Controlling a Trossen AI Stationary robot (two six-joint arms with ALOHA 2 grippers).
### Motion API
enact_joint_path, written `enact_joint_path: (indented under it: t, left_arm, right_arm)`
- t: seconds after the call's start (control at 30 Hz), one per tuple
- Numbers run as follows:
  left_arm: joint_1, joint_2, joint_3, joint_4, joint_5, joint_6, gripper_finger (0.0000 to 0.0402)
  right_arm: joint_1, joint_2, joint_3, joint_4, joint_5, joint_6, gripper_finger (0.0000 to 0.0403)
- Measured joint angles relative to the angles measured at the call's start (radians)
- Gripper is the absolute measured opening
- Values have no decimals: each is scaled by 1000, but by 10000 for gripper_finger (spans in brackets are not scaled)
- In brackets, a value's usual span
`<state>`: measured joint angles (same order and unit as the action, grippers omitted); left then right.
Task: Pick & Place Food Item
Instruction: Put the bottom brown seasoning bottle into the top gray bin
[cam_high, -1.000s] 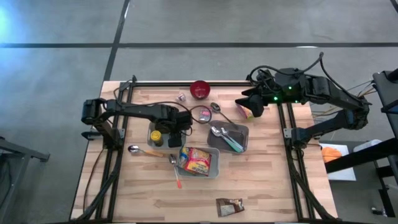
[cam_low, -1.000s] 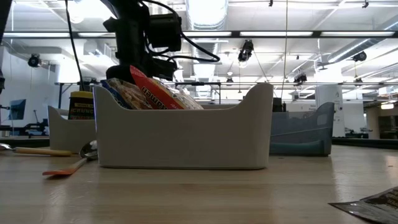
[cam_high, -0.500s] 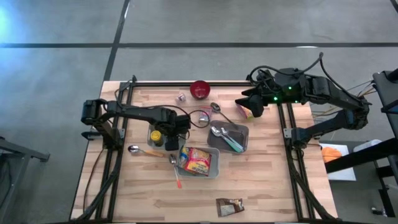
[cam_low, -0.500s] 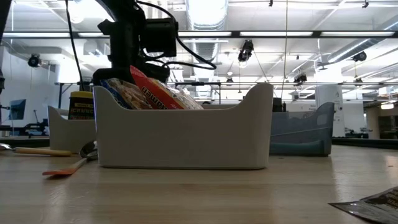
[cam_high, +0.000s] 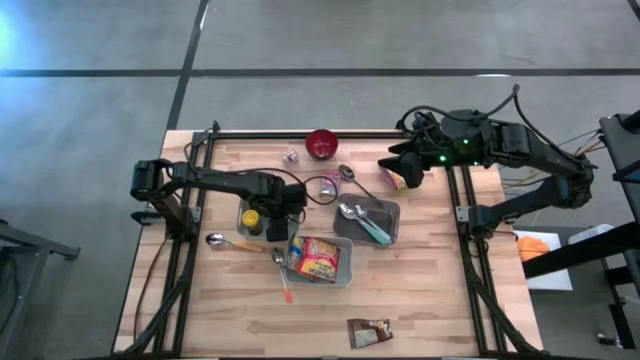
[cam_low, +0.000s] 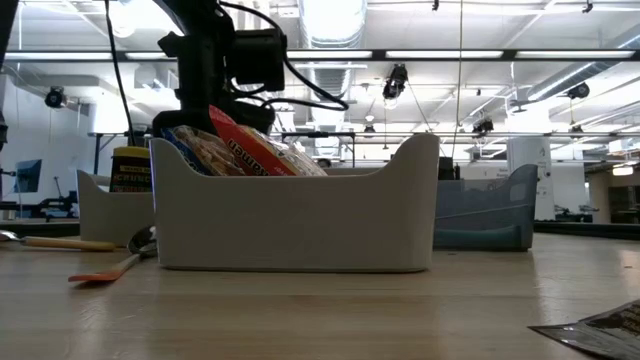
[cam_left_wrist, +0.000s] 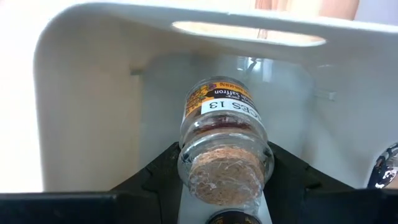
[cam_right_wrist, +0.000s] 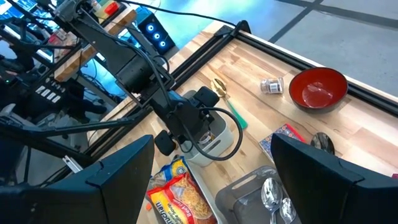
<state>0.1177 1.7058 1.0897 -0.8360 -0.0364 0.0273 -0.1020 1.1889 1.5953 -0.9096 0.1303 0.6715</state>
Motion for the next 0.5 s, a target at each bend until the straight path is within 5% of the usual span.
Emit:
enact_joint_path:
  t: [0.4, 0.5]
  left_arm:
    - [0, 0, 0, 11, 0, -1, 168]
    - [0, 0, 0, 19, 0, -5, 203]
  right_arm:
    - [0, 0, -6, 1, 0, 5, 317]
    - [0, 0, -6, 1, 0, 5, 317]
